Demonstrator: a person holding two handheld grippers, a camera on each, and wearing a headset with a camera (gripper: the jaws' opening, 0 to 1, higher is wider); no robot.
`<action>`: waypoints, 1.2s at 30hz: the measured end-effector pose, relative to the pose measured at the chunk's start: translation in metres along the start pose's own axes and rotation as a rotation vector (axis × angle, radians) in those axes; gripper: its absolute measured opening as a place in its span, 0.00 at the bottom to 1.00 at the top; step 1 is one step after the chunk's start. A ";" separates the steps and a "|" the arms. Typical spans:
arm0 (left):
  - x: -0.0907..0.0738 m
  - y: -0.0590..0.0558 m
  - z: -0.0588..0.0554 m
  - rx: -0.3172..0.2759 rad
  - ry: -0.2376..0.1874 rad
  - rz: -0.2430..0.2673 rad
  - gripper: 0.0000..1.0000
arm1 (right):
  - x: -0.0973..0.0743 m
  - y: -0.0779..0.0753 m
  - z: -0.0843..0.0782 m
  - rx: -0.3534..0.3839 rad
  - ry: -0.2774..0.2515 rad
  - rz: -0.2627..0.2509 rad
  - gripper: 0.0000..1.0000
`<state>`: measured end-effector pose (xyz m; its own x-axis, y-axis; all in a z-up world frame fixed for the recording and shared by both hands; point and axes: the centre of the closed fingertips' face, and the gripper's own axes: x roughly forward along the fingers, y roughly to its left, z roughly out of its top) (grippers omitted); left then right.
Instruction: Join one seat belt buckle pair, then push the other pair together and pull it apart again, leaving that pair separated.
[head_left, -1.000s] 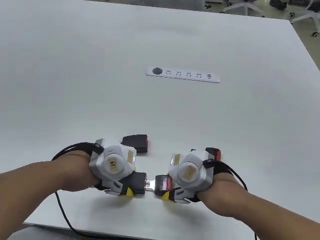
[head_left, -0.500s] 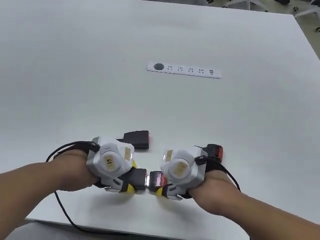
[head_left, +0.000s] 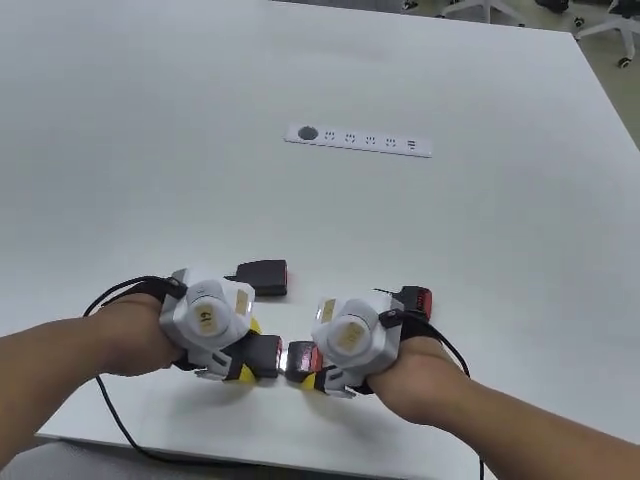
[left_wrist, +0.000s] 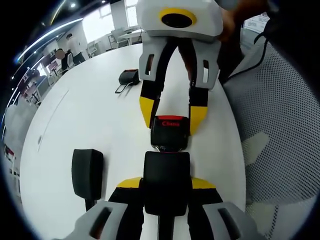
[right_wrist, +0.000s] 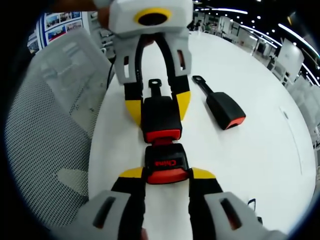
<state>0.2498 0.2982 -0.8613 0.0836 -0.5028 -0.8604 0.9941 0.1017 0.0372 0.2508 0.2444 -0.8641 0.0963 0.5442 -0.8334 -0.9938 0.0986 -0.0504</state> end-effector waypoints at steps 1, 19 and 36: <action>0.000 0.000 0.000 0.000 0.003 0.000 0.33 | 0.000 0.000 0.000 0.000 -0.001 0.000 0.31; 0.000 0.000 0.002 0.032 0.048 -0.018 0.36 | -0.003 0.003 0.000 -0.040 -0.005 0.009 0.37; -0.039 0.046 0.039 0.067 -0.028 0.081 0.42 | -0.044 -0.020 0.025 -0.082 -0.096 -0.007 0.38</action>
<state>0.2950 0.2894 -0.8059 0.1644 -0.5194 -0.8386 0.9864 0.0857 0.1403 0.2674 0.2393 -0.8127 0.1044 0.6217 -0.7763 -0.9939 0.0367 -0.1044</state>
